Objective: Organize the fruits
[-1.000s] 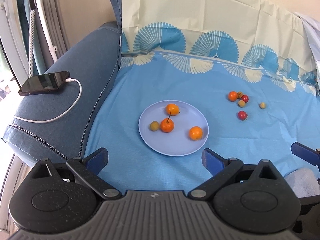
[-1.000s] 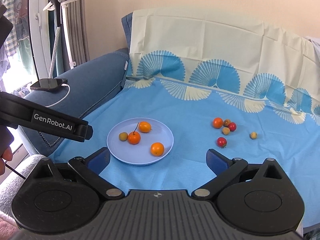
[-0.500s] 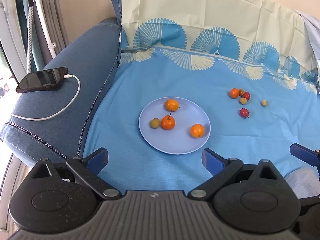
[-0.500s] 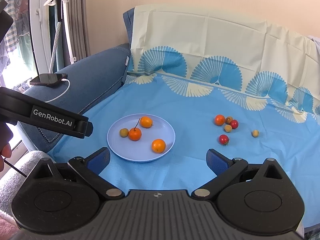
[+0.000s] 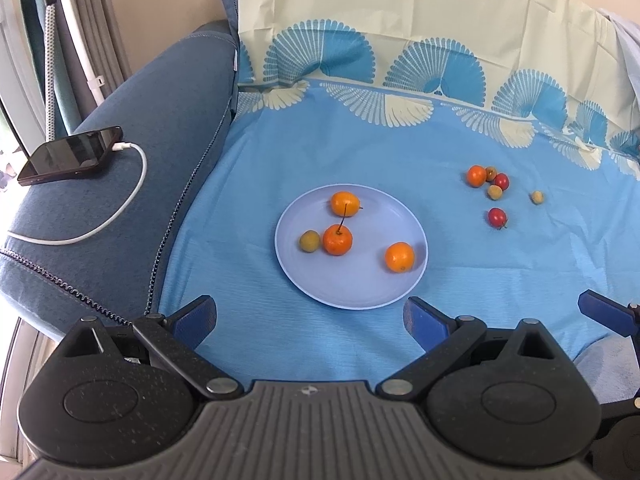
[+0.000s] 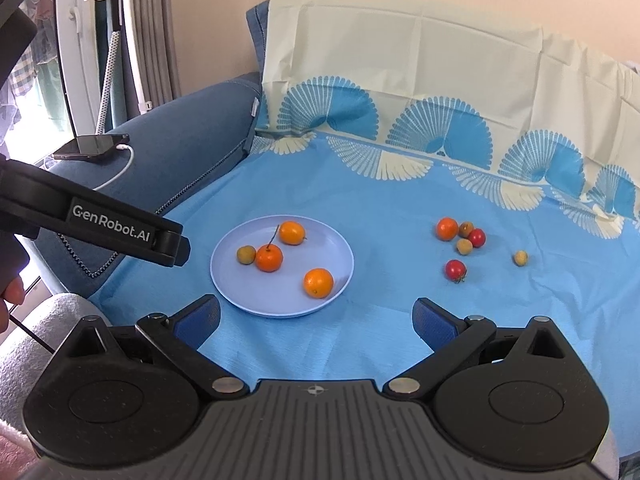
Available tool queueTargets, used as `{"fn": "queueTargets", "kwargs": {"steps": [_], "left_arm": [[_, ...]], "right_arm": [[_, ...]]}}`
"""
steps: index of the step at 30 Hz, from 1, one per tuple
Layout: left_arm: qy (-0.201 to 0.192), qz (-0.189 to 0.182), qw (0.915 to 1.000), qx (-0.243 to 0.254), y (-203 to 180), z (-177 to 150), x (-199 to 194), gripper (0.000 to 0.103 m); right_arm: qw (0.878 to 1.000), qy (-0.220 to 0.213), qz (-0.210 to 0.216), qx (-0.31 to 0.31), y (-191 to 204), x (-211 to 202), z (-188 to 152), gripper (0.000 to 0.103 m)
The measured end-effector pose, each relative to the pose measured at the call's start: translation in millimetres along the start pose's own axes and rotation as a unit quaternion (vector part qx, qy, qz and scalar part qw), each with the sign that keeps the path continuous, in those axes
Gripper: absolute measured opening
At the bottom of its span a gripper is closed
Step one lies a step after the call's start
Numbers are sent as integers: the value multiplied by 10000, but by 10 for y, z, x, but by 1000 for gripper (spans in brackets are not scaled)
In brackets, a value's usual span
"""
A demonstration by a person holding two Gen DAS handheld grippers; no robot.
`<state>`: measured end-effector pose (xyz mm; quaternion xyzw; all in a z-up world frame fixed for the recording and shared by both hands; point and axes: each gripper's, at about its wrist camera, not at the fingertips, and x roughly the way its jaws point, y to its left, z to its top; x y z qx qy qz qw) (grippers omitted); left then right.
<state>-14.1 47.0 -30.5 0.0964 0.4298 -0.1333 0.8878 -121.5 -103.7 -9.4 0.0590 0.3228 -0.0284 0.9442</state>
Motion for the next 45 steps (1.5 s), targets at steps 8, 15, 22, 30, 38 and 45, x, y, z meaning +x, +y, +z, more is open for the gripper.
{"fn": "queueTargets", "kwargs": {"steps": [8,15,22,30,38,45], "left_arm": [[188,0,9998,100,-124,139,218,101],[289,-96,9990,328,-391,314,437,101],[497,-384,9960,633,-905,561,761,101],[704,-677,9906,956,-1659,829,1299,101],[1010,-1031,9837,1072,-2405,1015,2085,101],[1298,-976,9794,1199,-2719,1084,2731,101]], "right_arm": [[9997,111,-24,210,-134,192,13,102],[9978,240,-308,539,-492,366,3,102],[9906,252,-826,1059,-1064,519,-37,102],[9789,216,-1402,1469,-1804,796,-111,102],[9661,270,-1732,1893,-2702,1343,-74,102],[9744,441,-1608,1510,-3202,2032,-96,101]]}}
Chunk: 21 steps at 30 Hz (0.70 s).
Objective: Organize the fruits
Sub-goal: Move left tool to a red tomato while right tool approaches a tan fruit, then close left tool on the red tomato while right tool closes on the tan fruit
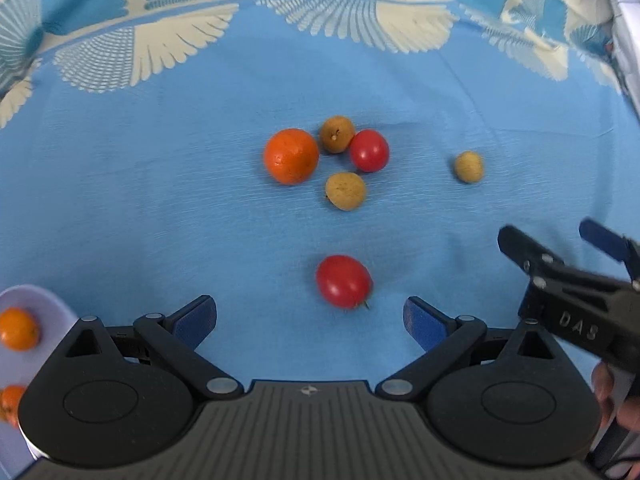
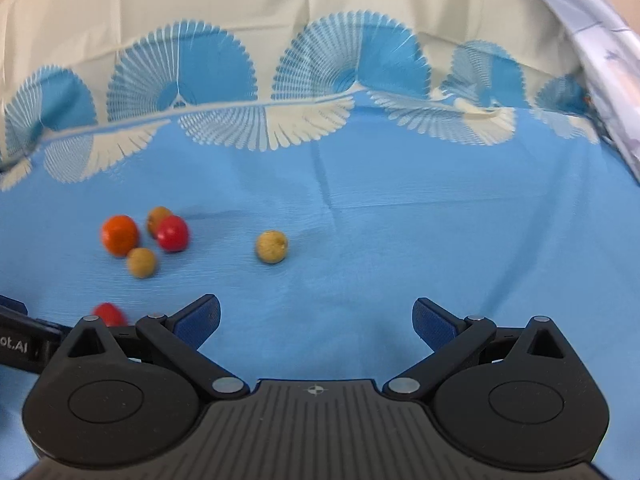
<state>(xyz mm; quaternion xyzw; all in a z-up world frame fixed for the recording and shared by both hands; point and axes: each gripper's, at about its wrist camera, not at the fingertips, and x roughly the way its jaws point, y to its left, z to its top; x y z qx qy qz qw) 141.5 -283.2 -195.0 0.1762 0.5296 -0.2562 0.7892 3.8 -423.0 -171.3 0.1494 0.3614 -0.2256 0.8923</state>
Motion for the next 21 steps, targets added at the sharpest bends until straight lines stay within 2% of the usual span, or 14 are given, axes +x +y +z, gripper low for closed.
{"fn": "queueTargets", "kwargs": {"steps": [4,8,10,12,13,14,15,16,17,18,19,20,21], "left_arm": [[45,54,9999,82,12,64,176,101],[82,105,9997,182,8,65,324,103],[38,120,9997,201,11,53,331,103],[43,107,9998,188,23,57,338,103],[60,101,9998,173,32,64,337,102],[66,106,9998,172,38,66,325,95],[31,85,9998,192,33,74,284,90],[-18,36,9998,219,29,75,233,75],[-56,-30,9997,238,34,82,189,57],[-79,-105,9996,230,44,89,154,48],[-89,-196,9995,218,54,95,126,35],[-86,-194,9996,210,53,99,102,35],[-105,-144,9996,210,51,103,72,35]], "right_arm": [[9996,28,243,-104,-28,358,66,101],[9992,98,266,-282,55,672,123,102],[9977,-146,186,-637,165,744,108,102],[9975,-232,244,-621,184,790,123,102],[9976,-269,246,-583,186,804,127,102],[9974,-292,238,-614,197,806,127,102],[9972,-310,246,-640,199,797,126,98],[9968,-335,312,-648,200,784,125,93],[9963,-399,364,-663,204,750,121,75],[9961,-453,296,-692,209,726,124,49],[9959,-457,333,-705,197,708,126,31],[9962,-397,481,-613,172,715,149,26],[9969,-373,503,-484,146,719,165,26]]}}
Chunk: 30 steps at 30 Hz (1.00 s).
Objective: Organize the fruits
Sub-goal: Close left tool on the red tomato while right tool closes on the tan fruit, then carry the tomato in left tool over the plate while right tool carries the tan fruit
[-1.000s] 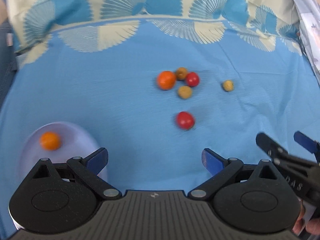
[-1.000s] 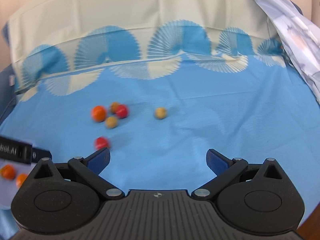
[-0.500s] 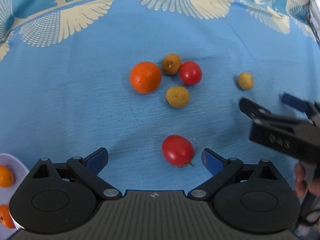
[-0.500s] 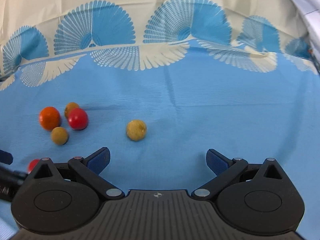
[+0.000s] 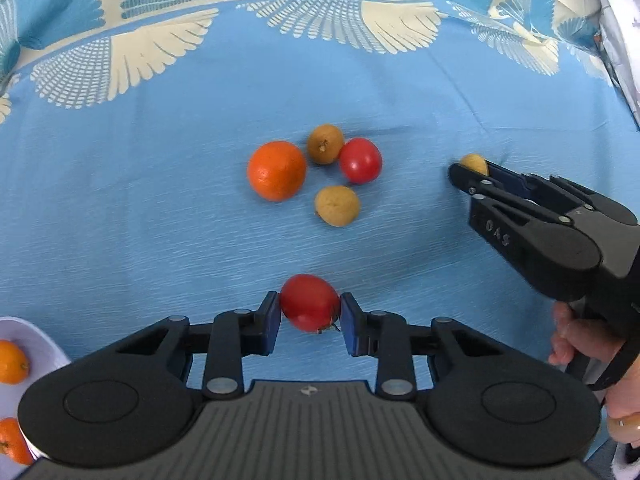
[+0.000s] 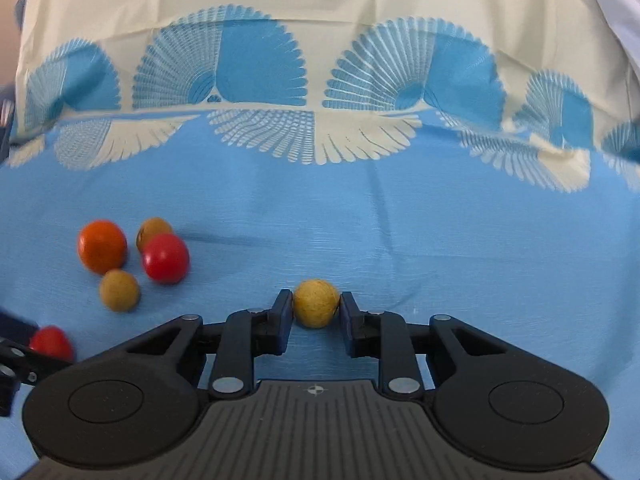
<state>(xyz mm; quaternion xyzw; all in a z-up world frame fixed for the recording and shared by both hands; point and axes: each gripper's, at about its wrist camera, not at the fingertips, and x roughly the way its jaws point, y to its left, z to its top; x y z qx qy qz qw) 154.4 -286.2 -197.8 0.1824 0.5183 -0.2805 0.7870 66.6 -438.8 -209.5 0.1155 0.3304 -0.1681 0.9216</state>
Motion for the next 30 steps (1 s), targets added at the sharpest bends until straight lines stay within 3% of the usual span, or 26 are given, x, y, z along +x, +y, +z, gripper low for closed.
{"fn": "queueTargets", "kwargs": {"steps": [4,12,17,30], "left_arm": [[-123,12,9999,-103,49,-30,-179,35],[-504,9,9986,-142,182,-218,-822,35],[-744,61,9970,-205,336,-509,-1343,35],[-905,570,9913,-770,957,-1489,-2392,35]], "right_arm": [[9996,34,-132,267,-50,-118,37,26],[9985,-204,-128,492,11,-848,14,26],[9969,-152,506,575,248,-1404,-64,26],[9899,-116,1411,103,1351,-2578,-257,26]]}}
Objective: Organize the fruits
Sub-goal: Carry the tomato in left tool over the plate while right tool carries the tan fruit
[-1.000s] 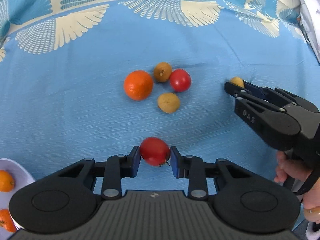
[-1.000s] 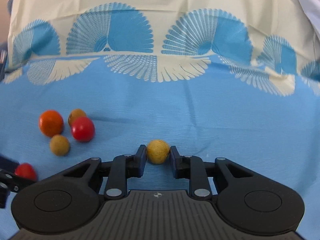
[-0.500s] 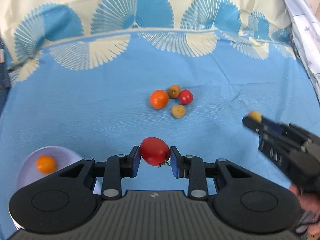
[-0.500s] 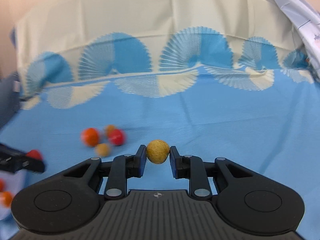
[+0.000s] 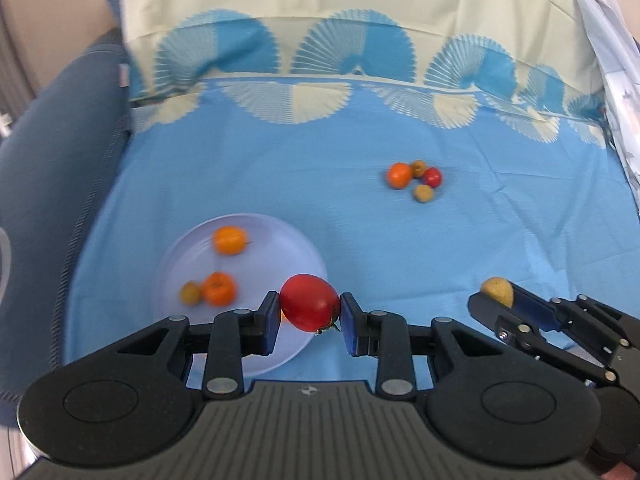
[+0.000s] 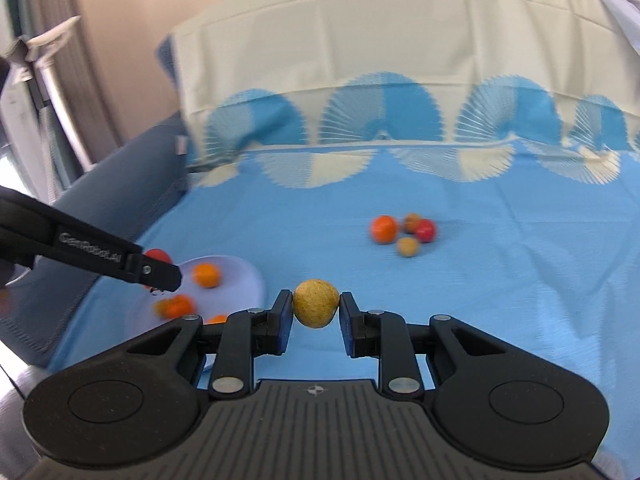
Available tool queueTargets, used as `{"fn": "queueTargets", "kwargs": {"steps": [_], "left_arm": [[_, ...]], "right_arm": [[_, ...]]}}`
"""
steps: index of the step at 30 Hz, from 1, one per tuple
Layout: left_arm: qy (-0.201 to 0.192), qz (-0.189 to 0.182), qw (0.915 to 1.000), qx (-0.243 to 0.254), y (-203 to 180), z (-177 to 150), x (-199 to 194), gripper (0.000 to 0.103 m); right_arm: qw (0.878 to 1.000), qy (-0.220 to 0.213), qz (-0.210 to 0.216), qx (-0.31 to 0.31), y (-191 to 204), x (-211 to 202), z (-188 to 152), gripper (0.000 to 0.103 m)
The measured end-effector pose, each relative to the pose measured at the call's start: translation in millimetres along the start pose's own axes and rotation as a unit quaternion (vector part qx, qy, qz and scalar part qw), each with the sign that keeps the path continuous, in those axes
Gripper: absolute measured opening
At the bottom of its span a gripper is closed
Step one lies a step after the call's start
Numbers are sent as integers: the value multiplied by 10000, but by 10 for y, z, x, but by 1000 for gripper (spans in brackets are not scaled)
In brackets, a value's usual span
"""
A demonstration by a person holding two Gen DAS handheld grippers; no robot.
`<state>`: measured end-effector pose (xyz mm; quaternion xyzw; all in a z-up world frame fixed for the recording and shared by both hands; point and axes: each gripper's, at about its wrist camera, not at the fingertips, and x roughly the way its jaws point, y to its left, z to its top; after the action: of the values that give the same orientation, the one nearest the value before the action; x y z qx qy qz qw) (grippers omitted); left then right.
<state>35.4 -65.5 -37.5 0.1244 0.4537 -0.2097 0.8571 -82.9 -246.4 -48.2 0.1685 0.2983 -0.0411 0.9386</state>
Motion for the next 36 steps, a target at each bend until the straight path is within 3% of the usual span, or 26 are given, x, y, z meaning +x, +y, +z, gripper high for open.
{"fn": "queueTargets", "kwargs": {"steps": [9,19,36], "left_arm": [[-316,88,9986,-426,492,-460,-613,35],[-626,-10,9961,-623,698,-738,-928,35],[-812,-3,9939,-746,821,-840,-1094,35]], "right_arm": [[9984,-130,203,-502,620,-482,-108,26],[9953,-124,295,-909,1085,-780,-313,26],[9931,-111,284,-1132,1276,-887,-304,26]]}}
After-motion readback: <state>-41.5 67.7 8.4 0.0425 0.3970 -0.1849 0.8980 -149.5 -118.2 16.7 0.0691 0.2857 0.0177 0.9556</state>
